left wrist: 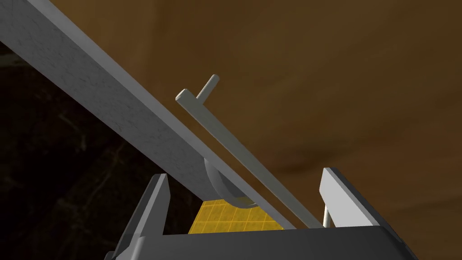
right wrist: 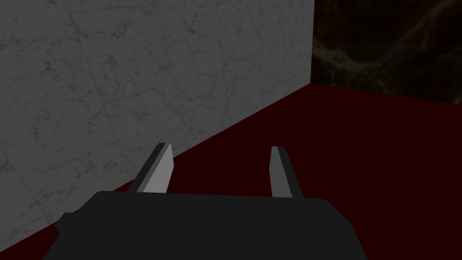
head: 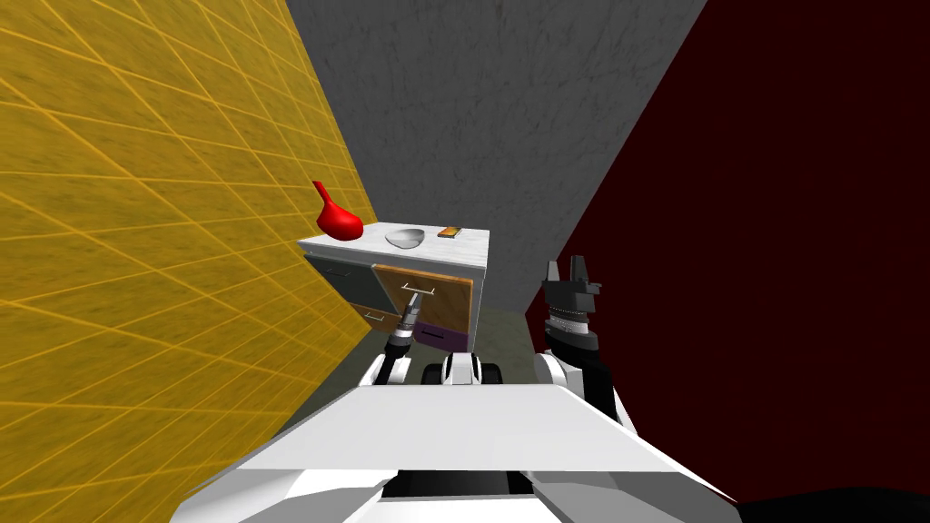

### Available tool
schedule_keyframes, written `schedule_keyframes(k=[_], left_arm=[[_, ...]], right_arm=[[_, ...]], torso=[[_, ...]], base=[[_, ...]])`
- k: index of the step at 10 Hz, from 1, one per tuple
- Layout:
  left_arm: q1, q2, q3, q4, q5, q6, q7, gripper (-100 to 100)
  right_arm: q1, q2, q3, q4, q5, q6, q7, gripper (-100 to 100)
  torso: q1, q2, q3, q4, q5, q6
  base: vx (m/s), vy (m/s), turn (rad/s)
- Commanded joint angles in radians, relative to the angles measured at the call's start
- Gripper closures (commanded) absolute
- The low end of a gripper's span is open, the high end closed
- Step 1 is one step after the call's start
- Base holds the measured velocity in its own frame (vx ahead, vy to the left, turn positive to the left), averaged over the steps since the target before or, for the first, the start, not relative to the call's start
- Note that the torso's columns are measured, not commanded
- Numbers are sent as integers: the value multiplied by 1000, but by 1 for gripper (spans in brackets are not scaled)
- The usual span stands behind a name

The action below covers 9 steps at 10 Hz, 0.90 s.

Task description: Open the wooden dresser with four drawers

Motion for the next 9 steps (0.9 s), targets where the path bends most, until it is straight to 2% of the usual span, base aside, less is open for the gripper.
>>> schedule_keyframes(k=[1, 3, 4, 5, 8, 9], left_arm=[[-30, 11, 5, -21, 2, 52, 14, -100], [-48, 16, 7, -33, 2, 81, 20, -100], [-36, 14, 5, -30, 2, 65, 17, -100], [-19, 7, 3, -13, 1, 33, 9, 100], [11, -1, 0, 8, 1, -15, -2, 100], [-6, -1, 2, 9, 4, -7, 4, 100]], right_arm=[[0, 0, 0, 0, 0, 0, 0, 0], [0, 0, 0, 0, 0, 0, 0, 0], [0, 0, 0, 0, 0, 0, 0, 0], [0, 0, 0, 0, 0, 0, 0, 0], [0, 0, 0, 0, 0, 0, 0, 0], [0, 0, 0, 0, 0, 0, 0, 0]], torso=[[-2, 0, 0, 0, -1, 0], [-3, 1, 0, 0, -1, 0], [-3, 1, 1, 0, -1, 0], [-3, 1, 1, 0, -1, 0], [-7, 1, 1, -1, -3, 0], [-6, -1, 0, -3, -2, 0]], base=[[-3, -20, 2], [-3, -14, 1], [-1, -7, 0], [0, 13, -3], [10, 32, -1], [-4, 10, 1]])
